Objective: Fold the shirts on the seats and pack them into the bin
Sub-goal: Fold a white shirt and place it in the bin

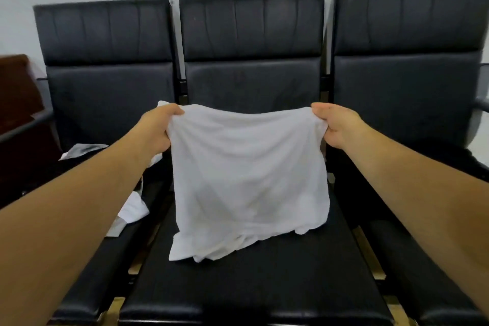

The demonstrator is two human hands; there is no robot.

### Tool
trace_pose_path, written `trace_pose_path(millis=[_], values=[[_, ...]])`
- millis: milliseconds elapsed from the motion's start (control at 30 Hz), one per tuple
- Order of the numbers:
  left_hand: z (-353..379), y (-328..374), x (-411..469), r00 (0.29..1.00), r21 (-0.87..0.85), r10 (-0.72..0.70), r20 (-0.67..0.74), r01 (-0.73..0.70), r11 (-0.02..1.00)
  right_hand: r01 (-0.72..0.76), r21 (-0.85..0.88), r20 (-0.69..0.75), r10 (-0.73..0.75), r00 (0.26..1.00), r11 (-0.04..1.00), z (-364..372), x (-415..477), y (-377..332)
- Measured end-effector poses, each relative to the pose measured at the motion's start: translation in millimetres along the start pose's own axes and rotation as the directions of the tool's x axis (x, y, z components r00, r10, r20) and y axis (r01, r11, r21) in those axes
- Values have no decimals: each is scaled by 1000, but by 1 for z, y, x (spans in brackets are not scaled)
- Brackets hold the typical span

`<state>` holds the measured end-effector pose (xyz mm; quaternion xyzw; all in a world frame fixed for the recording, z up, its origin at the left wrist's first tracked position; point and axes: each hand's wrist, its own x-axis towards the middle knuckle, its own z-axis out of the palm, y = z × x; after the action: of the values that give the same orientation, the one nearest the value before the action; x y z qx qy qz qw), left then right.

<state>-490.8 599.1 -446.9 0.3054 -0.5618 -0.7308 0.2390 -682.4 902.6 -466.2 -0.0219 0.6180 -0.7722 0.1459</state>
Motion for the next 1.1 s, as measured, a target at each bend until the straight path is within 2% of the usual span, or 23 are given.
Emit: trace_pose_path(millis=[133, 267, 400, 467, 533, 633, 700, 767, 833, 933, 1033, 1100], values=[[26, 60, 3, 971, -63, 237, 20, -235, 970, 228, 49, 7, -229, 973, 972, 15, 4, -67], [29, 108, -4, 927, -131, 361, 100, -348, 928, 326, 169, 23, -334, 942, 930, 14, -14, -117], [21, 124, -16, 902, -169, 409, 140, -386, 907, 362, 267, 69, -392, 917, 893, 10, -28, -136], [14, 115, -21, 897, -152, 403, 178, -380, 912, 338, 267, 79, -370, 926, 902, 5, -32, -129], [2, 94, -26, 903, -64, 376, 207, -371, 926, 277, 243, 104, -309, 946, 930, -3, -34, -109], [-27, 48, -30, 896, 239, 363, 254, -422, 874, 163, 112, 135, -177, 975, 980, -22, -37, -62], [-45, 25, -32, 897, 470, 339, 283, -438, 766, 131, -43, 108, -126, 986, 990, -38, -38, -35], [-56, 19, -33, 906, 590, 311, 287, -423, 688, 142, -147, 79, -131, 988, 979, -50, -38, -25], [-58, 26, -33, 908, 571, 304, 287, -417, 707, 172, -221, 93, -155, 984, 960, -54, -37, -28], [-50, 41, -30, 915, 443, 278, 291, -387, 809, 211, -339, 132, -176, 975, 917, -51, -34, -44], [-41, 49, -23, 953, 369, 209, 221, -280, 886, 231, -576, 96, -216, 972, 784, -46, -27, -58], [-37, 49, -14, 960, 388, 125, 251, -218, 895, 196, -642, 69, -198, 978, 741, -42, -14, -61]])
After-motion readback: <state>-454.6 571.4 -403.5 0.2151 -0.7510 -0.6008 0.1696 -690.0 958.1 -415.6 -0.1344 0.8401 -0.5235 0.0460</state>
